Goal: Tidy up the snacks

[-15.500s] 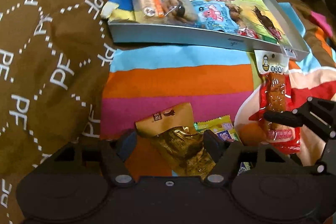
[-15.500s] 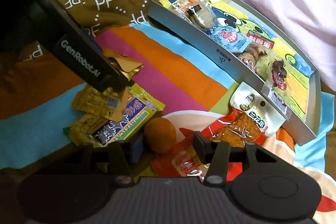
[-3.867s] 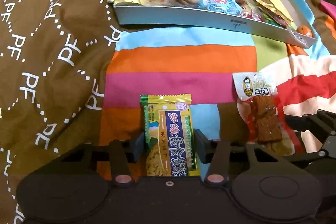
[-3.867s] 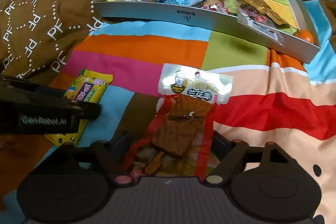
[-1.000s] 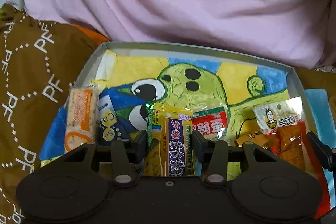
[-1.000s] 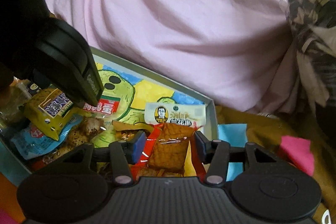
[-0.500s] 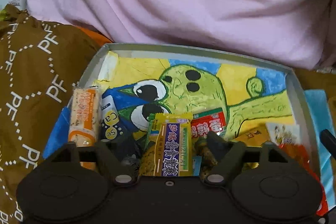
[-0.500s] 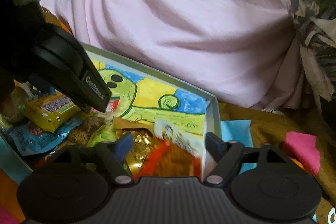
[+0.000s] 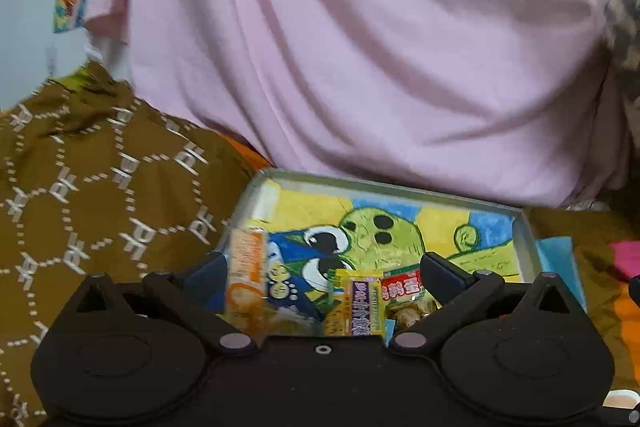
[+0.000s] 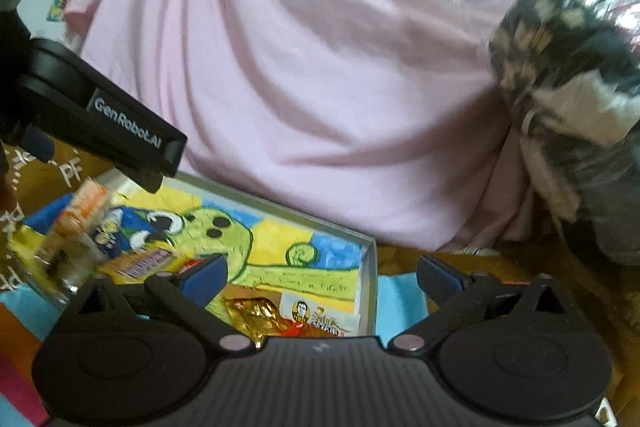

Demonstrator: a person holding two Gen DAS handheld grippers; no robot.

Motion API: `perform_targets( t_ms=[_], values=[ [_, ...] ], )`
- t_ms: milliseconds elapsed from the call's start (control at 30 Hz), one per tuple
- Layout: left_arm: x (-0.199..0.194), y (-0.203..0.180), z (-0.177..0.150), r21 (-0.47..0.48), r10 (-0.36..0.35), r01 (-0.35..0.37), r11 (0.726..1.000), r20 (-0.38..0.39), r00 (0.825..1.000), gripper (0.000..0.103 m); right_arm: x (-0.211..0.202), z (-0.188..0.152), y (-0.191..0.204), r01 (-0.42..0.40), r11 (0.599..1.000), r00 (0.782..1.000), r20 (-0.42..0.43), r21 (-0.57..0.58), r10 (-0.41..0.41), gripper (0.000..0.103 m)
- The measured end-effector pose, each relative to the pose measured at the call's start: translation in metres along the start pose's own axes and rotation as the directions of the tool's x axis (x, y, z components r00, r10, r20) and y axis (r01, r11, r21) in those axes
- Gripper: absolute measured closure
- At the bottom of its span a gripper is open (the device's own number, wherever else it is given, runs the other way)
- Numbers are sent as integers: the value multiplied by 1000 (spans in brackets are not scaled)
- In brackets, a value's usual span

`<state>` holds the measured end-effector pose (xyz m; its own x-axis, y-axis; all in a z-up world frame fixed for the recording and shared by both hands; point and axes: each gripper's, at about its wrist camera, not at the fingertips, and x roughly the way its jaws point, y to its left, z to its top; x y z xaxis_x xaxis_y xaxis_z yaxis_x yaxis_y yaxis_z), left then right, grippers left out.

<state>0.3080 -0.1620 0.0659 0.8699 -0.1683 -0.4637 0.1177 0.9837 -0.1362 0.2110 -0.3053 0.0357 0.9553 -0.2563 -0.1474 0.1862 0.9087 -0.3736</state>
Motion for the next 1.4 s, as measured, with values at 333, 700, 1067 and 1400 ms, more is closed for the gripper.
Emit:
perform_targets(
  t_ms=[333, 700, 1067, 1400],
  values=[
    [-74, 31, -23, -53, 24, -21, 998, 58, 998, 1, -74, 12, -3, -29, 993, 997, 77, 112, 20, 0],
    [-131, 51, -59, -32, 54, -51, 998, 96, 994, 1, -134, 6, -9, -59, 970, 995, 88, 237, 39, 0],
    [-173, 68, -93, -17, 61, -60, 998, 125, 990, 1, -182, -4, -4, -61, 961, 995, 92, 271, 37, 0],
    [-203, 82, -124, 27, 73, -77, 997, 144, 987, 1, -209, -12, 8, -79, 953, 995, 83, 294, 57, 0]
  ],
)
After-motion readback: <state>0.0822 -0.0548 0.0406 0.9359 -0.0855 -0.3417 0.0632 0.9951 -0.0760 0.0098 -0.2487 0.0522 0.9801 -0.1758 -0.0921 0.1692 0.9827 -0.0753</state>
